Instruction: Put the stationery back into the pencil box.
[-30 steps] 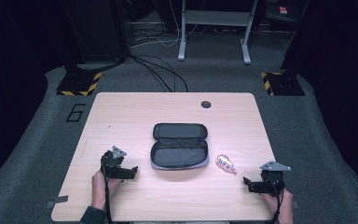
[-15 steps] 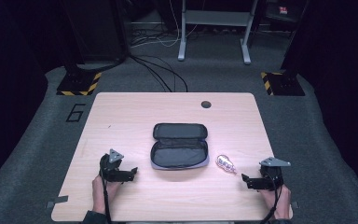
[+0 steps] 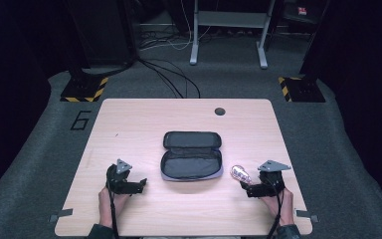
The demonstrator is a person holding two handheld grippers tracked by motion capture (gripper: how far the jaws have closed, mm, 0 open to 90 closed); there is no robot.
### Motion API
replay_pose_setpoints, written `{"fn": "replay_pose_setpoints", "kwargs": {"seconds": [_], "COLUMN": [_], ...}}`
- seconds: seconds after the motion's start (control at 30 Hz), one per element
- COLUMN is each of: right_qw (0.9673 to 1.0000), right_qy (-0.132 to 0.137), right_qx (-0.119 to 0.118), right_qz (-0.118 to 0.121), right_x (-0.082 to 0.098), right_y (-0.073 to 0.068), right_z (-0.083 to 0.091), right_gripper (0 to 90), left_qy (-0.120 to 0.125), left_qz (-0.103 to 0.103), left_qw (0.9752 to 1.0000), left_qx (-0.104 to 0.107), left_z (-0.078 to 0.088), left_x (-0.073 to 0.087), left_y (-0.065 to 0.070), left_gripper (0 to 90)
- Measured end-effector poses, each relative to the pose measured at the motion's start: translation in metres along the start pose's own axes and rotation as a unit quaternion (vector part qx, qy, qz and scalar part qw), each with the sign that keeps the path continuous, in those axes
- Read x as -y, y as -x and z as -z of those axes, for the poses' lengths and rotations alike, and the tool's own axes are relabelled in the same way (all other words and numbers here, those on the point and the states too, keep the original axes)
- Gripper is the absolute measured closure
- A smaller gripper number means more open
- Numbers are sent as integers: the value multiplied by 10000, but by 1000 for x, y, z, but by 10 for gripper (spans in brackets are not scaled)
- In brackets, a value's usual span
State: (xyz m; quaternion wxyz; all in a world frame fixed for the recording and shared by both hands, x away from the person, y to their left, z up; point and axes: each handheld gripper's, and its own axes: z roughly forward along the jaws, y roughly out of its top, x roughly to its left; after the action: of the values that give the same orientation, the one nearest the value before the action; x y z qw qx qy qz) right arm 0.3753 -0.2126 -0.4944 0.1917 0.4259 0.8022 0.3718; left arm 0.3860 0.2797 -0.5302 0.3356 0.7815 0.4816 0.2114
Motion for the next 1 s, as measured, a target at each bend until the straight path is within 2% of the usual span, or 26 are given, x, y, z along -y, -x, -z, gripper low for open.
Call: {"fn": "replay_pose_setpoints", "kwargs": {"seconds": [0.07, 0.1, 0.13, 0.2, 0.27, 0.3, 0.37, 0.43, 0.47, 0.67, 0.8, 0.87, 0.9, 1.0], "right_qw": [9999, 9999, 9999, 9999, 9996, 9996, 9993, 9994, 9990, 9987, 9988, 9991, 9990, 9993], "right_qy": [-85, -83, -83, -80, -228, -228, -330, -294, -377, -411, -412, -350, -333, -282], "right_qx": [-47, -51, -51, -89, -86, -86, -84, -56, -91, -98, -99, -149, -166, -146], "right_qz": [109, 103, 103, 97, 153, 153, 174, 165, 225, 286, 255, 162, 232, 196], "right_x": [-2, -3, -3, -5, -6, -6, -6, -5, -5, -5, -4, -3, -2, -1], "right_y": [-1, -2, -2, -2, -2, -2, -1, -1, -1, -3, -4, -6, -5, -6], "right_z": [-7, -10, -10, -20, -26, -26, -34, -36, -38, -41, -42, -41, -40, -40], "right_gripper": [5, 44, 44, 150, 196, 196, 257, 267, 294, 329, 382, 461, 487, 492], "left_qy": [-3, -3, -7, -8, -15, -15, -64, -54, -52, -65, -61, -64, -64, -62], "left_qz": [-6, -6, -11, -11, -3, -3, -65, -68, -68, -60, -58, -59, -58, -56], "left_qw": [10000, 10000, 10000, 10000, 10000, 10000, 10000, 10000, 10000, 10000, 10000, 10000, 10000, 10000], "left_qx": [-1, -1, -1, -1, 2, 2, 9, 7, 5, 10, 10, 10, 10, 9], "left_z": [0, 0, 0, 0, 0, 0, 1, 1, 1, 1, 1, 1, 1, 1], "left_x": [0, 0, 0, 0, 0, 0, 0, 0, 0, 0, 0, 0, 0, 0], "left_y": [0, 0, 0, 0, 0, 0, -1, -1, -1, -1, -1, -1, -1, -1], "left_gripper": [38, 38, 38, 38, 38, 38, 39, 39, 38, 39, 39, 40, 40, 40]}}
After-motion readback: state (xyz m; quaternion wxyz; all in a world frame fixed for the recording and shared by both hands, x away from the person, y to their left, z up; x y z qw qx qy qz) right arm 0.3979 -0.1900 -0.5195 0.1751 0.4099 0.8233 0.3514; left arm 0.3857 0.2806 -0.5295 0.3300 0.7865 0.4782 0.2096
